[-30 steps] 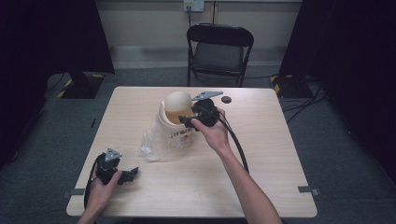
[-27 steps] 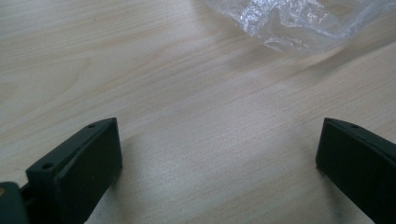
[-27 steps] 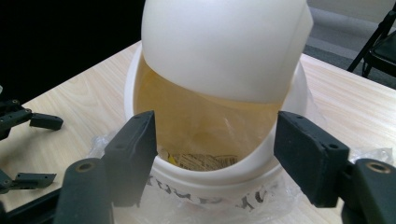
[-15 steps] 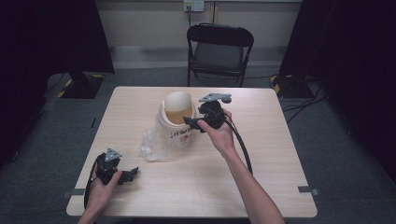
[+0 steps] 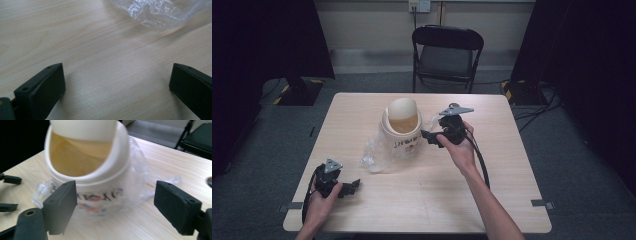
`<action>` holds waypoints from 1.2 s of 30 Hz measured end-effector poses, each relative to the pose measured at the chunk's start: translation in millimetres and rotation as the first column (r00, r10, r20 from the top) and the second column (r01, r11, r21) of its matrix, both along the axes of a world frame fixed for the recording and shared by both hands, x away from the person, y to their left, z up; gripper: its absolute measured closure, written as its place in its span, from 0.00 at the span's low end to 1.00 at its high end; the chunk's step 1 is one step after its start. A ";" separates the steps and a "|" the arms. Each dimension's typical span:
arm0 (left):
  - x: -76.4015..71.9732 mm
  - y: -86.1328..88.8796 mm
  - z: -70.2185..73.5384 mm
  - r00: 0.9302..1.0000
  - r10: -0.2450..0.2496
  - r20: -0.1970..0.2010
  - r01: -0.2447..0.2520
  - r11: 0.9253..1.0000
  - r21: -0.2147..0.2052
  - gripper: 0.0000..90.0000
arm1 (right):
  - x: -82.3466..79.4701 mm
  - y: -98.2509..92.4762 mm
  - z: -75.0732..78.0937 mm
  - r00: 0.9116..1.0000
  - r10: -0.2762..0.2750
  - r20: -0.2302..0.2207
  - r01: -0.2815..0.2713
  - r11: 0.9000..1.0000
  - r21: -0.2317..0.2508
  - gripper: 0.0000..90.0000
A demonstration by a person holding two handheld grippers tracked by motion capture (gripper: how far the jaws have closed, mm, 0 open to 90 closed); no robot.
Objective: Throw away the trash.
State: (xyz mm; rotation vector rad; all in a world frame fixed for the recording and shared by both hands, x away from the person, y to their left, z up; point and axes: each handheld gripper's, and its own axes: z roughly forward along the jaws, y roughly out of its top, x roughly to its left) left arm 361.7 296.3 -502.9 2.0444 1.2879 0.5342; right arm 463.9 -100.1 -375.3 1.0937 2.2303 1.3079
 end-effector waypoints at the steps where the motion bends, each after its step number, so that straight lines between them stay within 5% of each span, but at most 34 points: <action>1: 0.0 0.0 0.0 1.000 0.000 0.000 0.000 1.000 0.000 0.00 | -1.0 -4.0 0.0 1.000 -0.007 0.005 0.007 1.000 0.003 0.18; 22: 0.0 0.0 0.0 1.000 0.000 0.000 0.000 1.000 0.000 0.00 | -29.6 -65.6 -15.5 0.990 -0.139 -0.038 0.139 0.990 0.016 0.16; 36: 0.0 0.0 0.0 1.000 0.000 0.000 0.000 1.000 0.000 0.00 | -71.1 -117.9 -34.0 0.973 -0.225 -0.045 0.224 0.974 -0.030 0.16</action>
